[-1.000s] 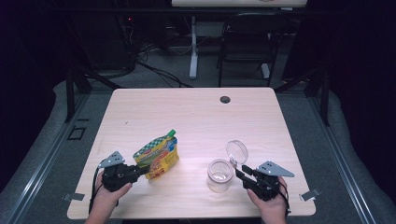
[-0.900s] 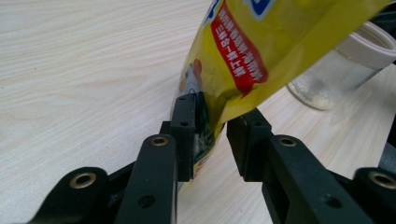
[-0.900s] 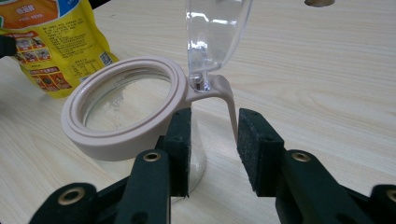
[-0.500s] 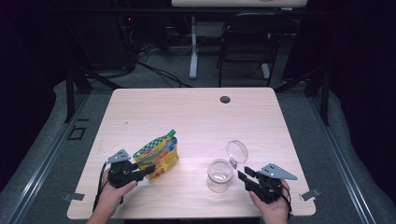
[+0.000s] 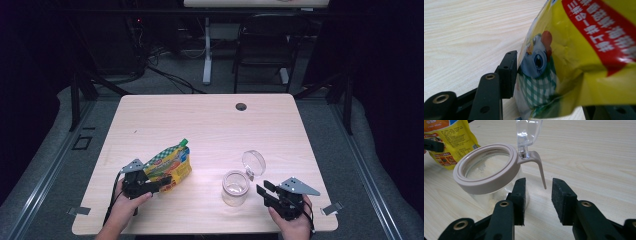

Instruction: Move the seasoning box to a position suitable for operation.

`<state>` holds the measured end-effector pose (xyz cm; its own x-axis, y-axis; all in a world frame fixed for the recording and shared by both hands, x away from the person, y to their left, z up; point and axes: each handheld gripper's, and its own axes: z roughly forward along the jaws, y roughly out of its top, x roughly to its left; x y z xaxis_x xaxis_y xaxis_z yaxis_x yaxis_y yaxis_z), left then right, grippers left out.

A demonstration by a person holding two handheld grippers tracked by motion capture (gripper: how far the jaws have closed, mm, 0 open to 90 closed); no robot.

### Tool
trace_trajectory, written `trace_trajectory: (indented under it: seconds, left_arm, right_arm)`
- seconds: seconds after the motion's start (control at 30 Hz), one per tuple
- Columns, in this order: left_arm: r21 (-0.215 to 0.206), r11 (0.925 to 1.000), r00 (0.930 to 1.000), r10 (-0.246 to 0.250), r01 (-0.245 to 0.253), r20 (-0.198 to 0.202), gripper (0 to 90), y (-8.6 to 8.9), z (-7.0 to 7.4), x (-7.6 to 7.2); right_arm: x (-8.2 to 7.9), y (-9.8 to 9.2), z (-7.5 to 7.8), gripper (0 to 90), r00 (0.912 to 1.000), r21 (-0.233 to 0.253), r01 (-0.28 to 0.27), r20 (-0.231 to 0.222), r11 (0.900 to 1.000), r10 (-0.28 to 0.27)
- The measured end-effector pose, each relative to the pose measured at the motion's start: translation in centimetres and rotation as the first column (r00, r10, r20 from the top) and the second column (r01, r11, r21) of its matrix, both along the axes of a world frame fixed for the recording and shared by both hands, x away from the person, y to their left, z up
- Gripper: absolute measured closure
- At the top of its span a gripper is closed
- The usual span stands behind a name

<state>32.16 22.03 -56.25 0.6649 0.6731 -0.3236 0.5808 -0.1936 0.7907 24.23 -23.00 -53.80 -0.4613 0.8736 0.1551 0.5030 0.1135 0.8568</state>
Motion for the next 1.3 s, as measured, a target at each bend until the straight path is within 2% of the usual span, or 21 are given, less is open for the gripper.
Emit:
trace_trajectory:
  seconds: [0.3,0.6,0.8,0.93,1.13,1.3]
  left_arm:
    - [0.02,0.9997,0.9999,-0.015,0.015,-0.003,46.5,-0.5,-0.7,0.5]
    - [-0.004,0.9999,0.9999,-0.013,0.013,0.009,42.9,-0.7,-1.4,0.7]
    - [0.008,0.9998,0.9997,-0.021,0.021,0.013,39.3,-0.7,-1.8,0.8]
    - [-0.007,0.9998,0.9997,-0.016,0.016,0.018,37.6,-0.8,-2.0,0.8]
    - [-0.022,0.9997,0.9999,-0.014,0.014,0.008,37.1,-0.8,-2.4,0.8]
    - [-0.019,0.9996,0.9998,-0.019,0.019,-0.006,35.7,-0.8,-2.5,0.9]
  right_arm:
    - [-0.1,-0.1,-0.1,63.8,1.0,-0.001,0.007,-0.004,1.0,-0.007]
    - [-0.1,-0.2,-0.1,63.4,1.0,-0.001,0.007,-0.005,1.0,-0.007]
    - [-0.1,-0.2,-0.1,63.1,1.0,-0.001,0.006,-0.003,1.0,-0.006]
    - [-0.1,-0.2,-0.1,63.0,1.0,0.002,0.006,-0.004,1.0,-0.006]
    - [-0.1,-0.1,-0.1,62.9,1.0,0.001,0.006,-0.004,1.0,-0.006]
    - [-0.1,-0.1,-0.1,62.8,1.0,0.001,0.004,-0.006,1.0,-0.004]
